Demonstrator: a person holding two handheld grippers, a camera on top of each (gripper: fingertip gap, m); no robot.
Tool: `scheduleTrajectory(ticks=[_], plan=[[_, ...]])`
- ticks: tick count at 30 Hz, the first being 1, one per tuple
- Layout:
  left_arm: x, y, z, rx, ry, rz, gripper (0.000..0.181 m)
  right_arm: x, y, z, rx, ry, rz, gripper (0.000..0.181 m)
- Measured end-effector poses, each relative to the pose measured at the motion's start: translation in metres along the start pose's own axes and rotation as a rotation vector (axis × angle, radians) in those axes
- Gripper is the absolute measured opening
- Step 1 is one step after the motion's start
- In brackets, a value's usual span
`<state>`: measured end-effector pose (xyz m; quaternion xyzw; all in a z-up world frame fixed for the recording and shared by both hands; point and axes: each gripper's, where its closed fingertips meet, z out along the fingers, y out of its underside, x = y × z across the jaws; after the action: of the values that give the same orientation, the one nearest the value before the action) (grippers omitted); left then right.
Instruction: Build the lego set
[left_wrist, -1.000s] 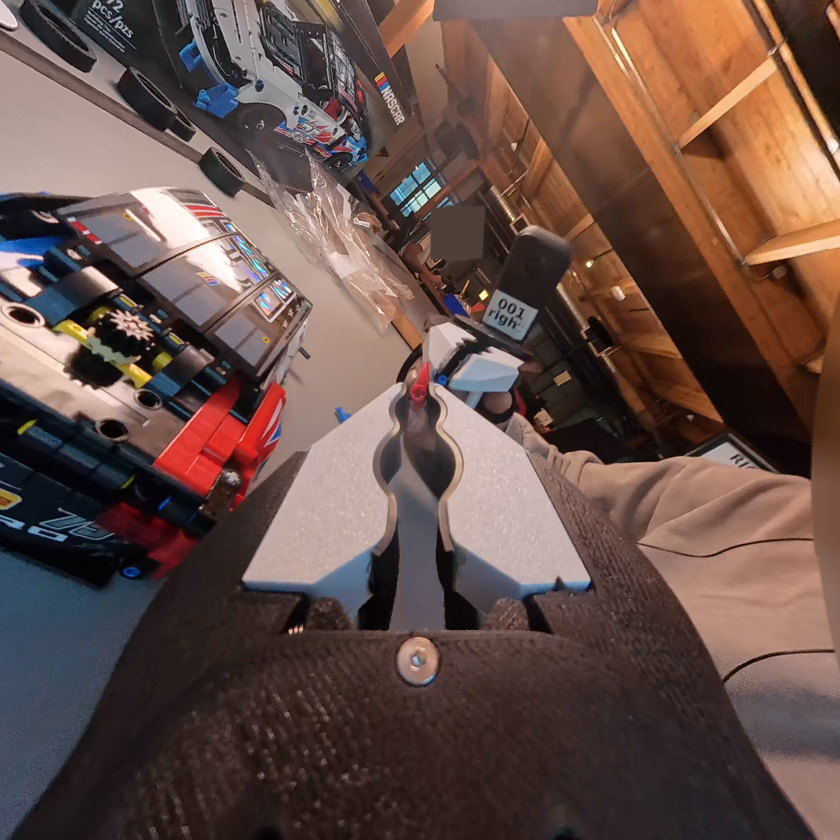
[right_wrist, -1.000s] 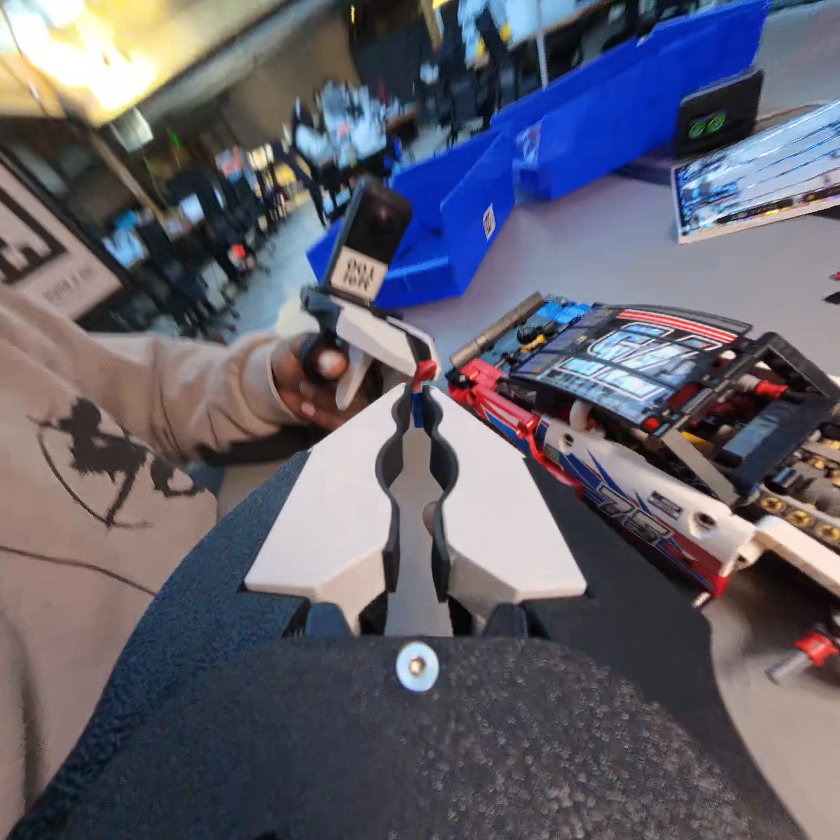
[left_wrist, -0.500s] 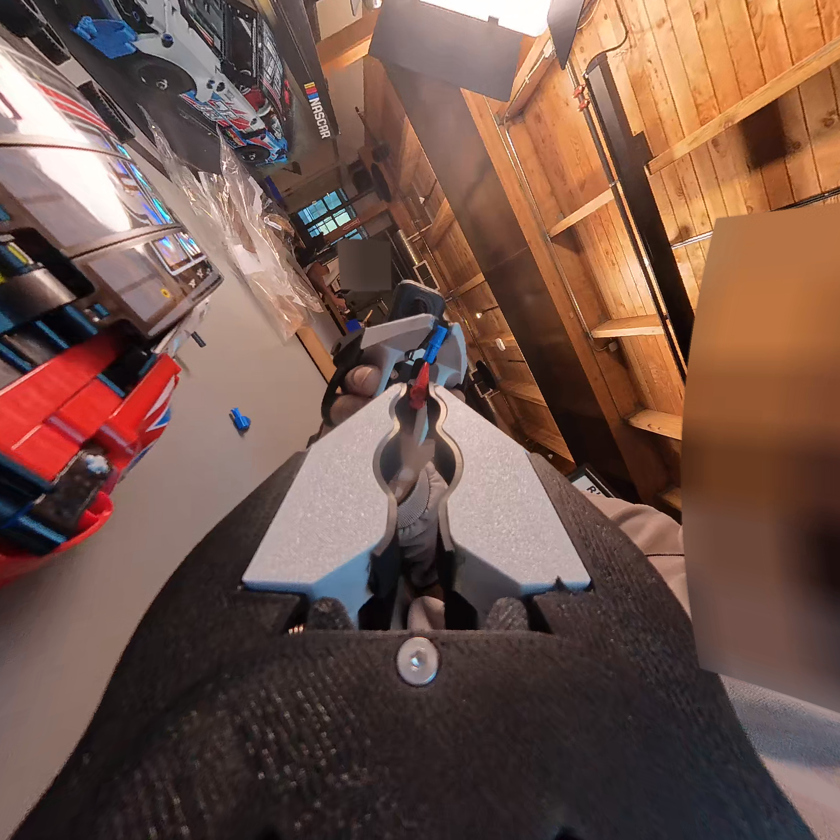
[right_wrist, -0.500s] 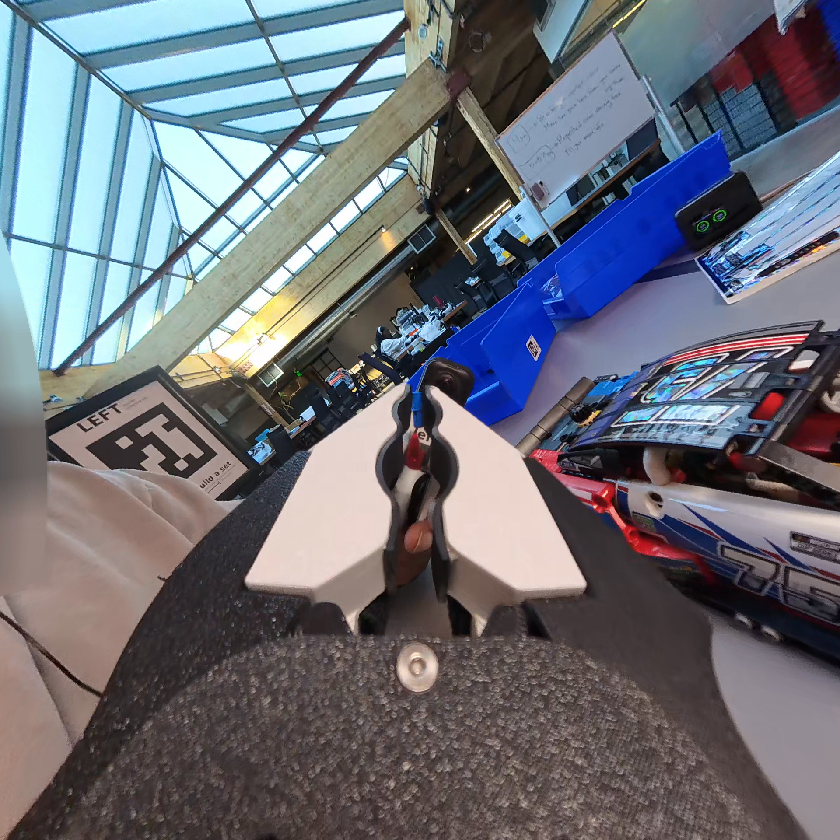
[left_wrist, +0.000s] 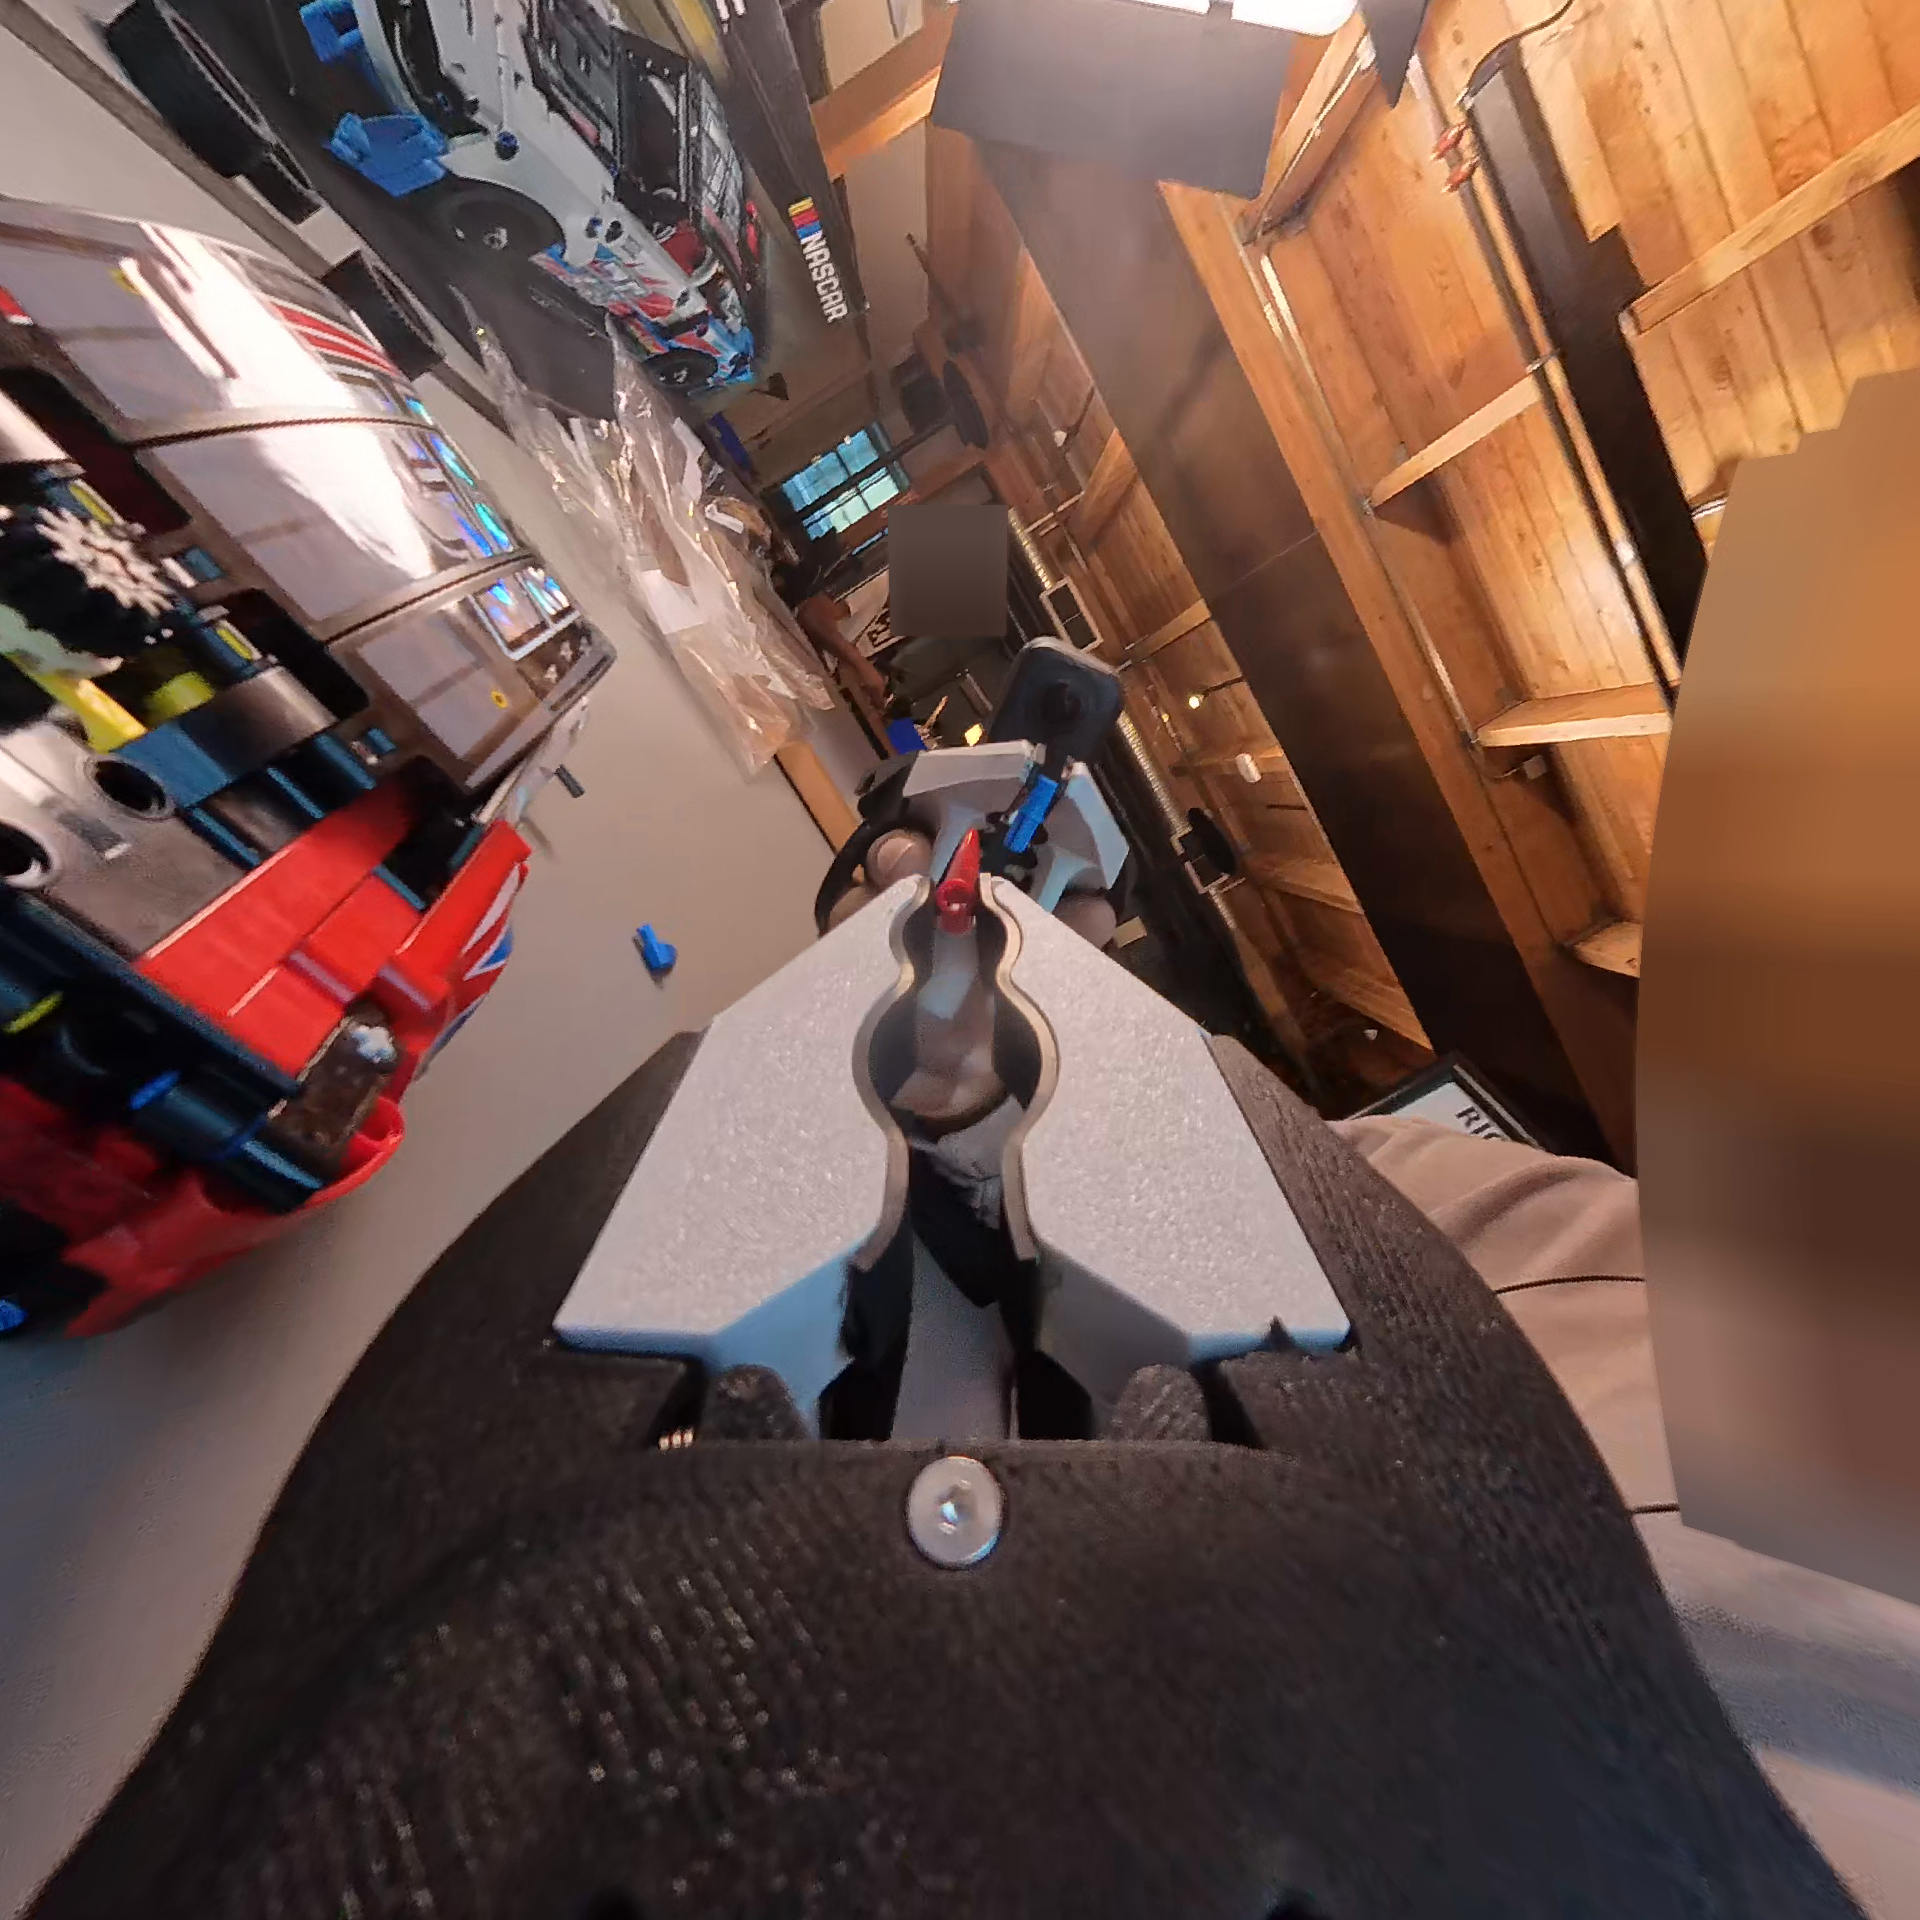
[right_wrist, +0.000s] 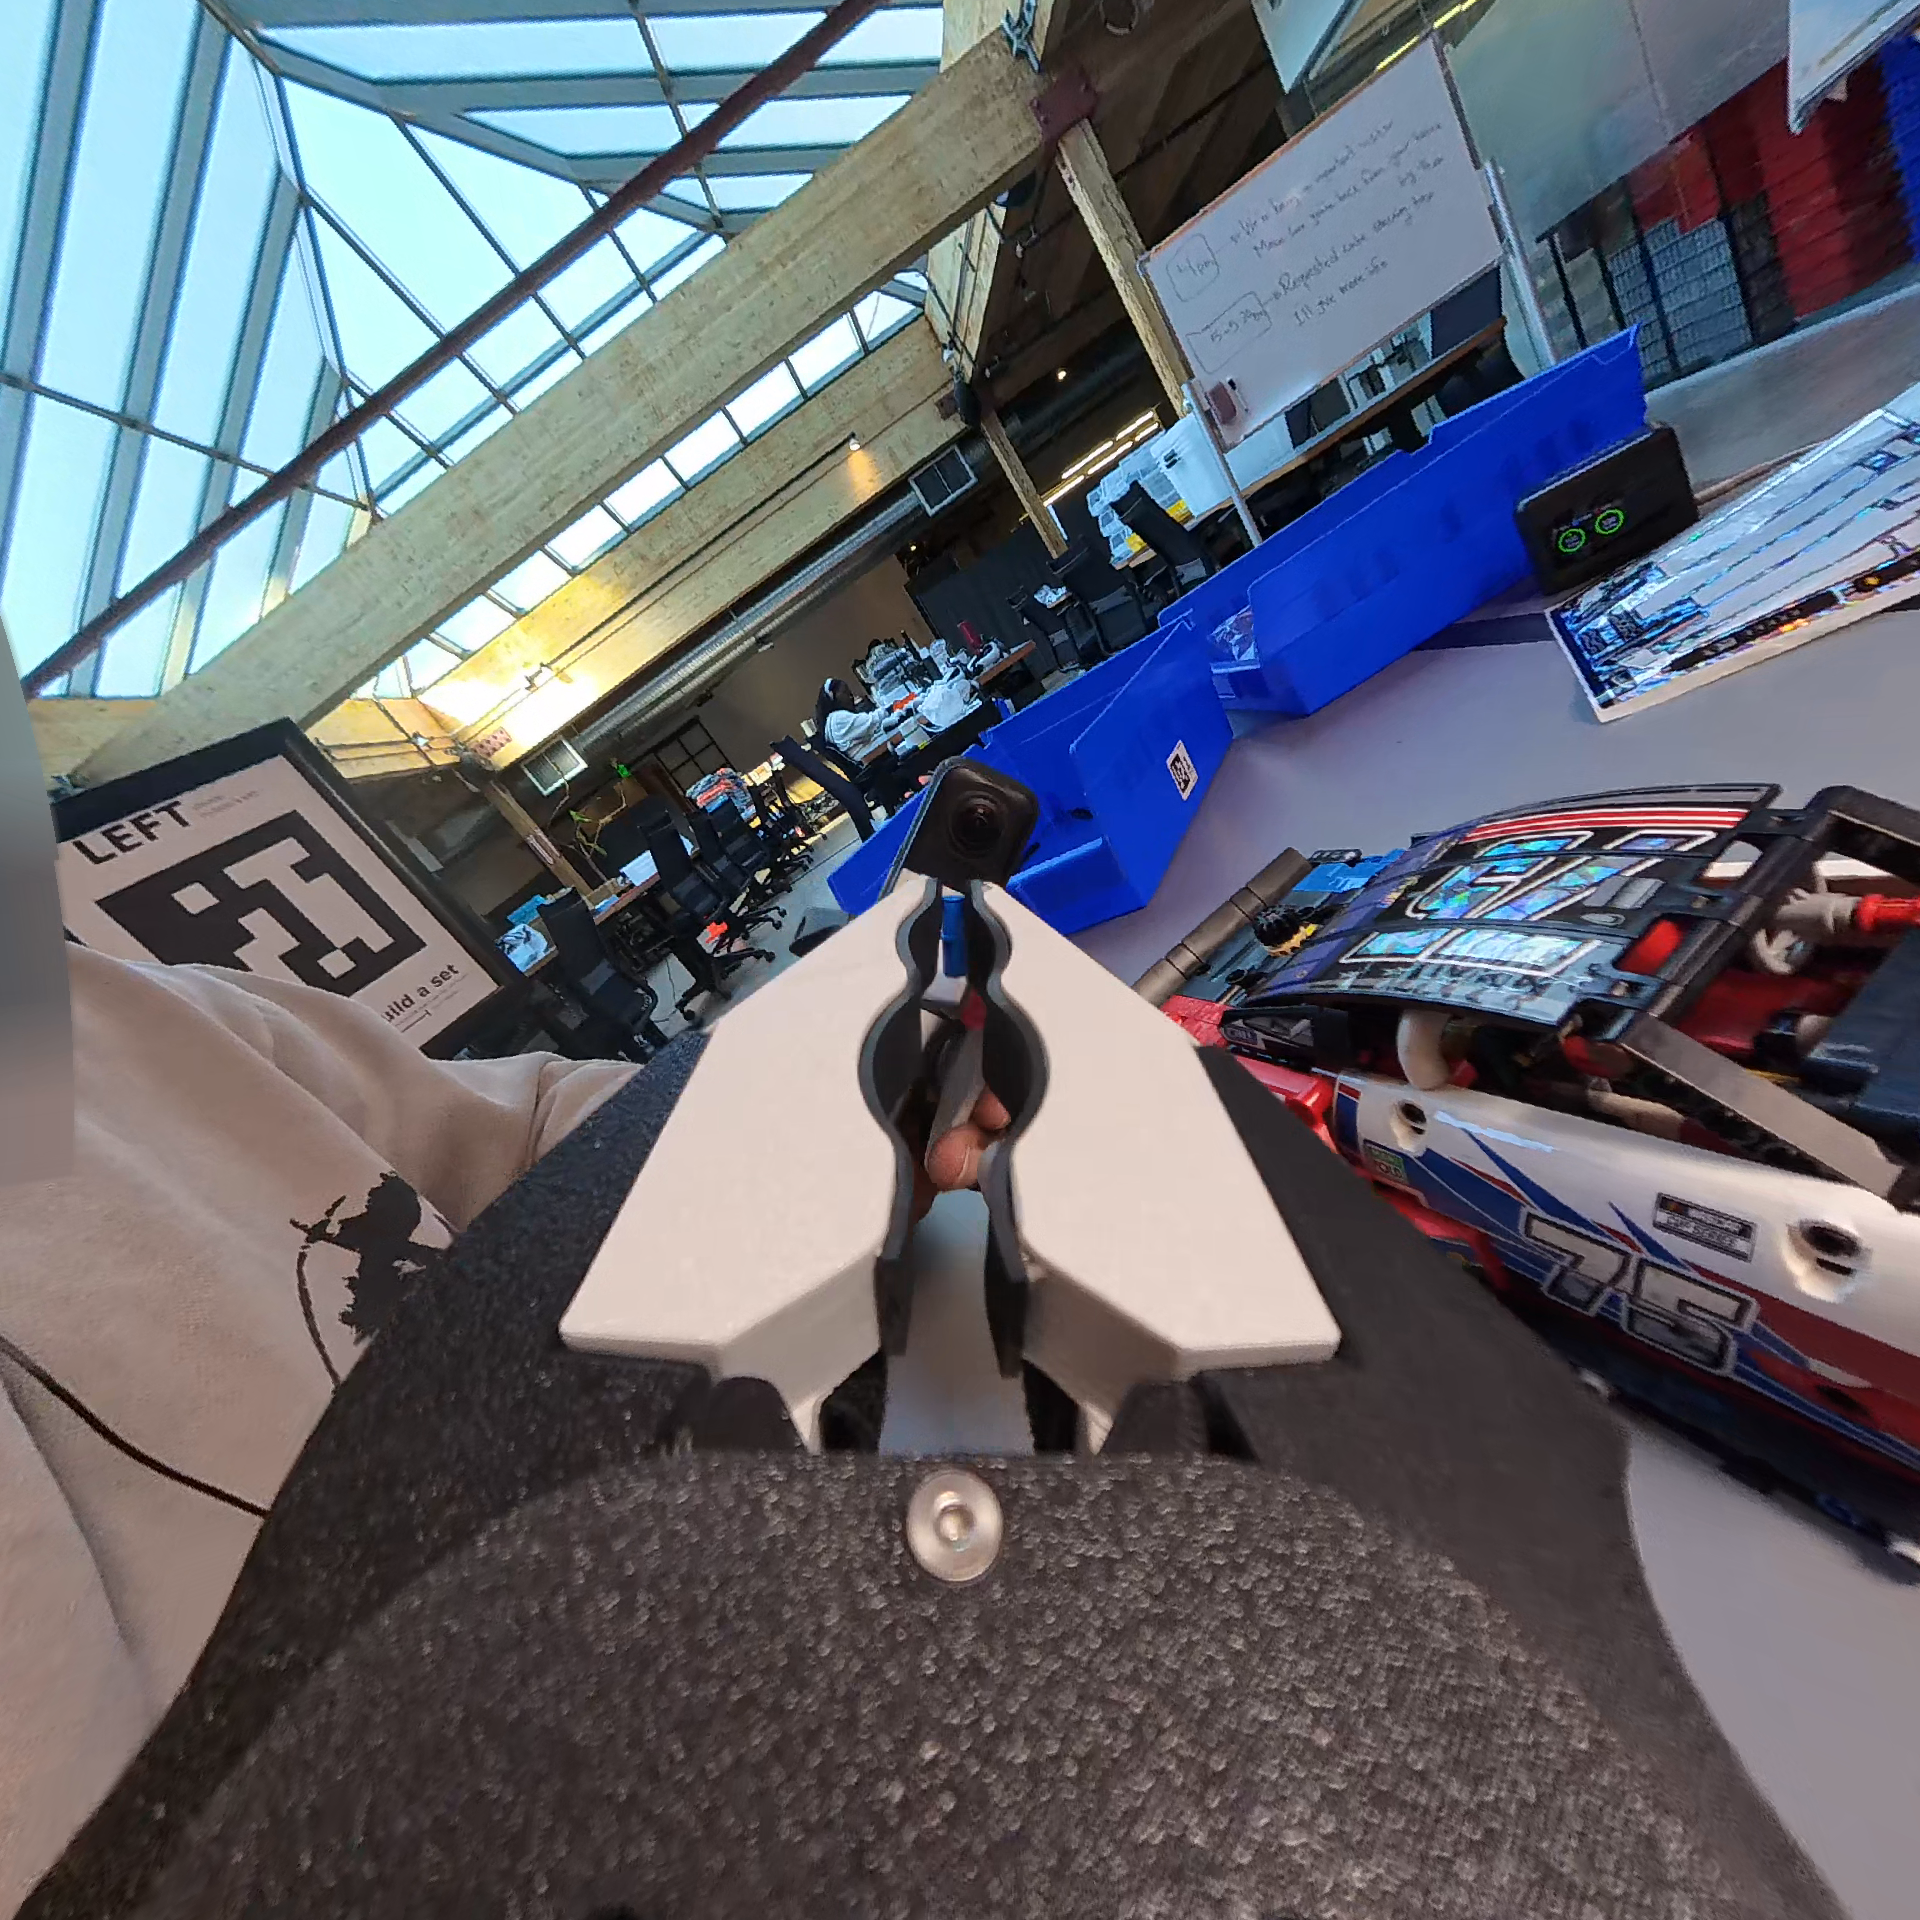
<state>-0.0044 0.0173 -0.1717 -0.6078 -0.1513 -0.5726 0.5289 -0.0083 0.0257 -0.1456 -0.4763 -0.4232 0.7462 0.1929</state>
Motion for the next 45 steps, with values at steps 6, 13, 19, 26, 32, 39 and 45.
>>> scheduleTrajectory(ticks=[6, 13, 19, 26, 32, 39, 45], plan=[[-0.001, 0.024, 0.009, -0.141, -0.068, 0.179, 0.004, 0.002, 0.009, 0.002, -0.050, 0.017, -0.012, 0.001], [0.004, 0.021, 0.009, -0.132, -0.096, 0.307, 0.004, -0.004, 0.025, 0.007, -0.113, -0.006, -0.026, 0.001], [0.007, 0.015, 0.006, -0.124, -0.134, 0.432, 0.004, -0.006, 0.020, 0.003, -0.114, -0.017, -0.042, 0.002], [0.005, 0.018, 0.006, -0.175, -0.204, 0.628, 0.005, -0.009, 0.026, -0.006, -0.242, -0.040, -0.193, 0.002], [0.000, 0.028, 0.006, -0.268, -0.266, 0.833, 0.005, -0.009, 0.037, -0.014, -0.355, -0.033, -0.377, 0.002], [-0.003, 0.036, 0.007, -0.317, -0.274, 0.901, 0.005, -0.008, 0.045, -0.018, -0.414, -0.027, -0.516, 0.005], [-0.004, 0.044, 0.006, -0.379, -0.277, 1.007, 0.005, -0.010, 0.051, -0.022, -0.458, -0.052, -0.570, 0.005]])
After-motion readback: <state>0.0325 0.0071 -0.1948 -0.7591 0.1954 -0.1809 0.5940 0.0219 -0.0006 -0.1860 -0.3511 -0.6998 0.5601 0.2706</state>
